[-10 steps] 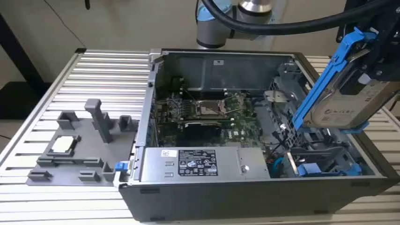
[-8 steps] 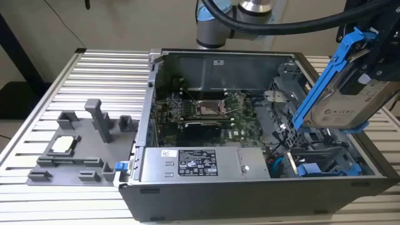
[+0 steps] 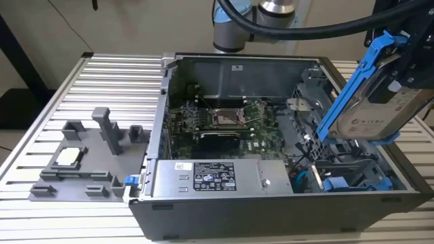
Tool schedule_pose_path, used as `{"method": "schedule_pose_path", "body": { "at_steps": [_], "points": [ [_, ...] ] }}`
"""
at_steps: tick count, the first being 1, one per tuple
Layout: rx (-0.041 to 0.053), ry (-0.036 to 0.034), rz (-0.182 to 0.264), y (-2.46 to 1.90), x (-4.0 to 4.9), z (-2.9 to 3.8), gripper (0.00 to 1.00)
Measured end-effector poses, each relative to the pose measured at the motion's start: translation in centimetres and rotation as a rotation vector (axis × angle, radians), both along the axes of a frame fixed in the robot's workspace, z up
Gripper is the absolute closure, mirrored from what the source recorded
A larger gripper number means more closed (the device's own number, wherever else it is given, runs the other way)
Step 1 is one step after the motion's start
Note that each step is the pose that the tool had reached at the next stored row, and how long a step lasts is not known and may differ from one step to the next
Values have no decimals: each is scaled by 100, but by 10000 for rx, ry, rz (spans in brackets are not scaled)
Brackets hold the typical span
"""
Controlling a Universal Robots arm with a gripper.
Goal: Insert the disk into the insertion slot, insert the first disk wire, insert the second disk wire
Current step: 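Insert the disk into the insertion slot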
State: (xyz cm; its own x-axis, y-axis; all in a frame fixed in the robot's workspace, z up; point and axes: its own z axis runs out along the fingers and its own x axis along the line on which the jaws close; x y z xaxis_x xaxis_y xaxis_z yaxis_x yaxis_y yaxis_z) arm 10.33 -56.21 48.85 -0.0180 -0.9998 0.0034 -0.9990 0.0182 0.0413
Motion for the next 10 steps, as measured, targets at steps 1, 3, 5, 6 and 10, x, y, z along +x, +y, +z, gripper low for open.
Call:
{"method": "schedule_pose_path", "body": {
  "at_steps": [1,3,5,6,10],
  "points": [
    [-2,0,0,-1,0,-3,67],
    [-1,-2,0,-5,0,-14,67],
    [-2,-15,-2,-7,-1,-28,67],
    [2,-22,-1,-11,-1,-40,67],
    [0,-84,-1,-28,0,-91,67]
  ]
}}
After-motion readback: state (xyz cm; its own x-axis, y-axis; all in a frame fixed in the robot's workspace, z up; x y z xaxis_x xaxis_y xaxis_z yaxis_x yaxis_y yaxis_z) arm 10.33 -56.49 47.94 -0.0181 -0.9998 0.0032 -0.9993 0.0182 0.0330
